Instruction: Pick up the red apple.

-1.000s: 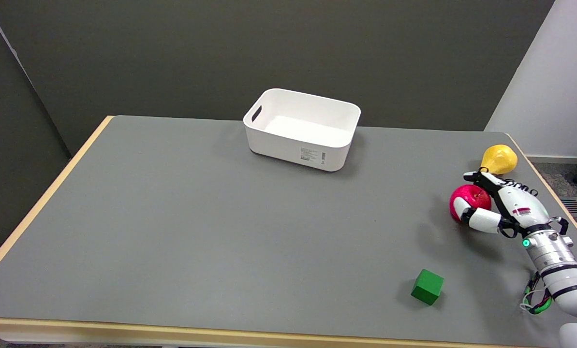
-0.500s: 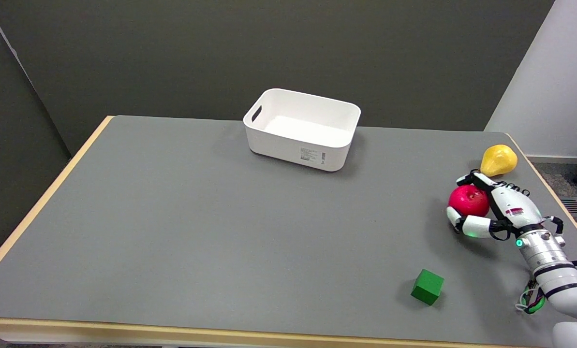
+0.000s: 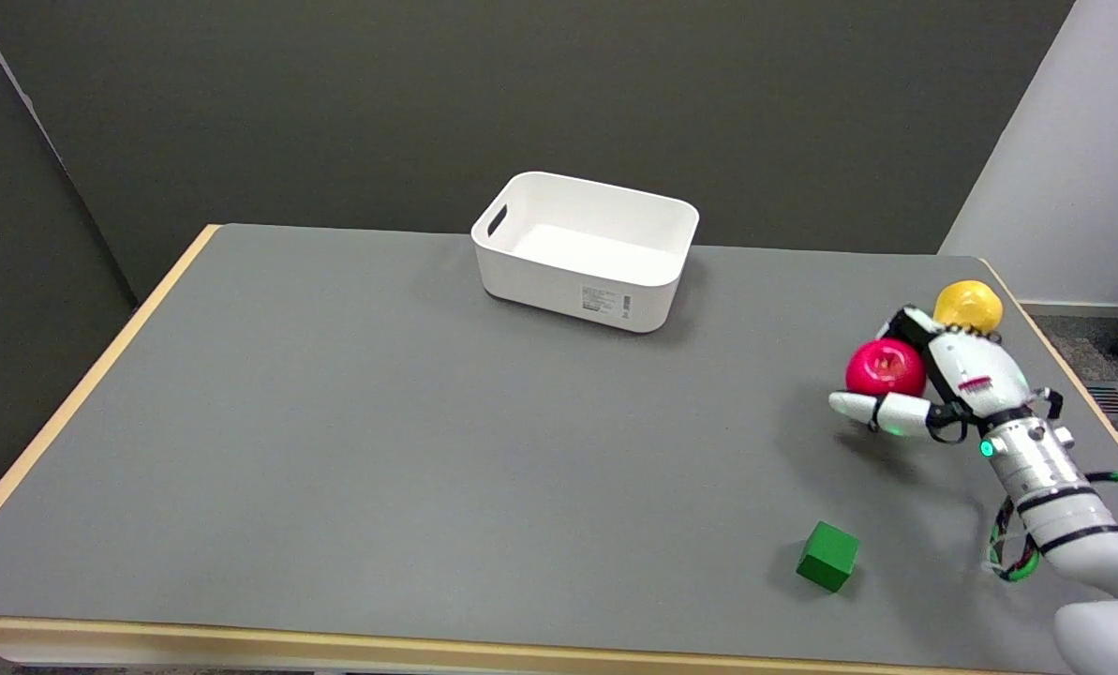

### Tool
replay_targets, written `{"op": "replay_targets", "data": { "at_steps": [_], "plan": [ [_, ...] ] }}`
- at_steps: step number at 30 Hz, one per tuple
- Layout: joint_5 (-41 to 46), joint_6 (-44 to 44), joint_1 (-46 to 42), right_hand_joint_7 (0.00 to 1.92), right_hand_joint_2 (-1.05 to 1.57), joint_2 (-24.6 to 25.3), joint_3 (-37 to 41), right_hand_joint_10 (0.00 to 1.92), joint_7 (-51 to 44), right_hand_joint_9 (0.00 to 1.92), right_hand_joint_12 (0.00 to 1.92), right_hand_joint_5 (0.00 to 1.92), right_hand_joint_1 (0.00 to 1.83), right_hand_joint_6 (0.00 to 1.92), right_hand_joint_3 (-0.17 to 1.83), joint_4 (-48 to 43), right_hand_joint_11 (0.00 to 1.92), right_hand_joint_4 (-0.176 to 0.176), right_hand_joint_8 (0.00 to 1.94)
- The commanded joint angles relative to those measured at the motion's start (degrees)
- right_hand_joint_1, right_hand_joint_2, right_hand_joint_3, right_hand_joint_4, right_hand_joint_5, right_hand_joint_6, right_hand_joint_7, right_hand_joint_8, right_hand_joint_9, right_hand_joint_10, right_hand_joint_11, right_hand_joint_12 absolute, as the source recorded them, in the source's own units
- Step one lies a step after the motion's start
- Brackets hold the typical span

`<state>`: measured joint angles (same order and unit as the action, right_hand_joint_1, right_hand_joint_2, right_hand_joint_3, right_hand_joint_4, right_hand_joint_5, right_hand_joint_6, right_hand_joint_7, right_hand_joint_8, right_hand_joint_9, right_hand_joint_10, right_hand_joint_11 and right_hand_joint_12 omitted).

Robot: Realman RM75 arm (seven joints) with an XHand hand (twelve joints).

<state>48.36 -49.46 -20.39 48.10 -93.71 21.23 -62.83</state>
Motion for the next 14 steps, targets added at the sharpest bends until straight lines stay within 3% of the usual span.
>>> {"op": "replay_targets", "data": {
  "at_steps": [1, 7, 14],
  "plan": [
    [-16.01, -7.72, 12.27, 0.54, 1.24, -4.14, 0.60, 1.92, -0.09, 0.76, 1.64, 0.48, 1.09, 1.76, 0.35, -9.70, 0.49, -0.176, 1.79],
    [-24.00, 0.63, 25.68, 0.52, 1.24, -3.20, -3.89, 1.92, -0.09, 0.78, 1.68, 0.46, 1.08, 1.78, 0.36, -12.62, 0.51, -0.176, 1.82],
    [-24.62, 11.25, 43.78, 0.51, 1.26, 1.95, -16.67, 1.92, -0.09, 0.75, 1.75, 0.46, 1.07, 1.79, 0.35, -6.61, 0.52, -0.176, 1.84]
  ]
}}
